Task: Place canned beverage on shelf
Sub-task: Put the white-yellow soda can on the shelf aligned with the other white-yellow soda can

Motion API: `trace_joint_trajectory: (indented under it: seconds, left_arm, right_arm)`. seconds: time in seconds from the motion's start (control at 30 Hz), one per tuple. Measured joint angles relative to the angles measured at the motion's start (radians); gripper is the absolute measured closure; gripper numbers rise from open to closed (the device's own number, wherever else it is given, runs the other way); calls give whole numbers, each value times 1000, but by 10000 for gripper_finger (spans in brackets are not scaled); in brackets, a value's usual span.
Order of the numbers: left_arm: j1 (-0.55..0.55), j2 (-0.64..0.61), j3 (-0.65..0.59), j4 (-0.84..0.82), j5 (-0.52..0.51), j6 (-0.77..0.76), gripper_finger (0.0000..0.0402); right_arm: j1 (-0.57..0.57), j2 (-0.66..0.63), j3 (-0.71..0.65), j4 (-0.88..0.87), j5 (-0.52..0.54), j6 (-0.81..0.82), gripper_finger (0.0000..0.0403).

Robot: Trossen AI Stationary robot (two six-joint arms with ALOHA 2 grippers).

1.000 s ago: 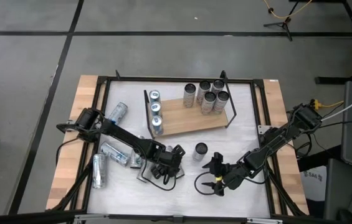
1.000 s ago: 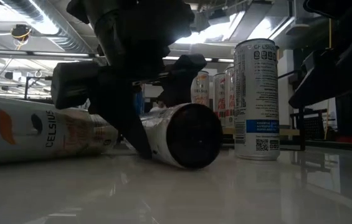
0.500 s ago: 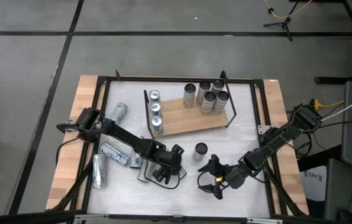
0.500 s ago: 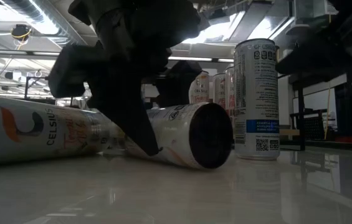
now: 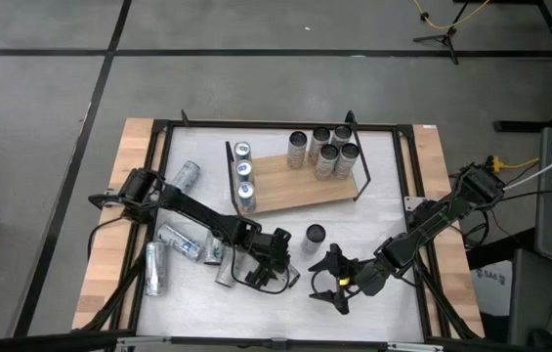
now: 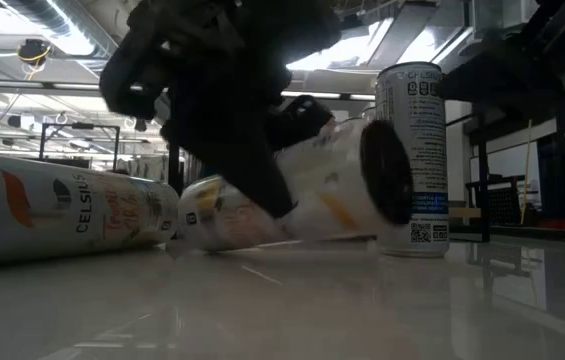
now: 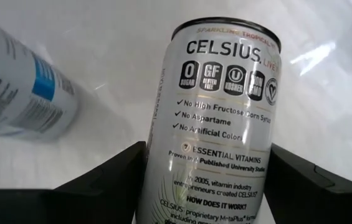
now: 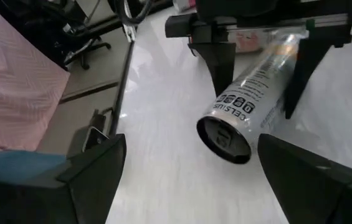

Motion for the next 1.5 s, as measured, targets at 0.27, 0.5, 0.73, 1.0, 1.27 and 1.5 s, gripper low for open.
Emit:
trace_joint_trajectory:
  seconds: [0.27, 0.5, 0.73, 1.0, 1.27, 1.5]
  left_arm:
    - [24, 0, 14, 112, 114, -100, 136]
    - [31, -1, 15, 252, 174, -175, 136]
    - [31, -1, 15, 369, 188, -216, 136]
    - [31, -1, 15, 532, 202, -285, 136]
    - [31, -2, 15, 640, 198, -336, 136]
    - [31, -2, 15, 709, 184, -386, 136]
  right_arm:
    - [0, -4, 31, 112, -36, -122, 45]
    - [0, -52, 148, 14, -89, -312, 45]
    - [0, -89, 328, -366, -89, -412, 45]
    - [0, -89, 569, -820, -81, -420, 45]
    - [1, -89, 766, -1121, -93, -419, 45]
    - [1, -89, 804, -1197, -98, -419, 45]
